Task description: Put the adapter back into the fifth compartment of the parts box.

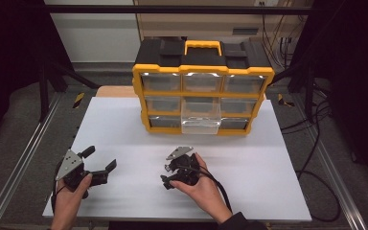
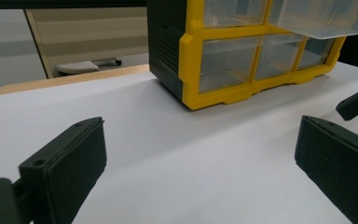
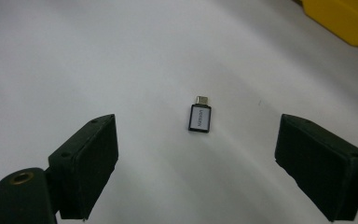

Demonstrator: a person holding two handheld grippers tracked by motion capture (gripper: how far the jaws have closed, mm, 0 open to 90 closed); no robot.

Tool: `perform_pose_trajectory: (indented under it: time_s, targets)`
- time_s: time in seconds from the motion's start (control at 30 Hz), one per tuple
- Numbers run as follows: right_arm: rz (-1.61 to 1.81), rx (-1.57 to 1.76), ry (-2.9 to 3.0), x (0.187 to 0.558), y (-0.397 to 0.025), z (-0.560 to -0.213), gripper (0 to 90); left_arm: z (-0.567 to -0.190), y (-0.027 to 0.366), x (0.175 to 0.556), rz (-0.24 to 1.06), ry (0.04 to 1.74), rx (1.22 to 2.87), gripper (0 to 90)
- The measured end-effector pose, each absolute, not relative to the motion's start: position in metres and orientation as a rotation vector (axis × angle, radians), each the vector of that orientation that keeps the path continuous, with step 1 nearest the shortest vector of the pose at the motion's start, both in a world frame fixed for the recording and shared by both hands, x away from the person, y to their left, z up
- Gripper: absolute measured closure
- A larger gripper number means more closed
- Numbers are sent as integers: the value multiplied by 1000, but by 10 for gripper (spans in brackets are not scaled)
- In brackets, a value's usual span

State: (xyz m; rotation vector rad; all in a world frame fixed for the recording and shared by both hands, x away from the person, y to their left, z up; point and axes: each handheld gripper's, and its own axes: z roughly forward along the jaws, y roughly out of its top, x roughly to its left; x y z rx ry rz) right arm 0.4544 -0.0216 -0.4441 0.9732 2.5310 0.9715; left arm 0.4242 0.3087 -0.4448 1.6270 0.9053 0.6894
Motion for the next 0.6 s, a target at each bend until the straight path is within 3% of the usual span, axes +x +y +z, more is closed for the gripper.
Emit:
perform_pose_trajectory:
  time_s: [0.3, 0.6]
  targets:
    - [928, 1046, 2582, 474, -7, -442, 188, -444, 308, 424, 689, 910, 1625, 15]
    - [892, 1093, 2601, 482, -6, -443, 164, -444, 307, 425, 692, 913, 1630, 15]
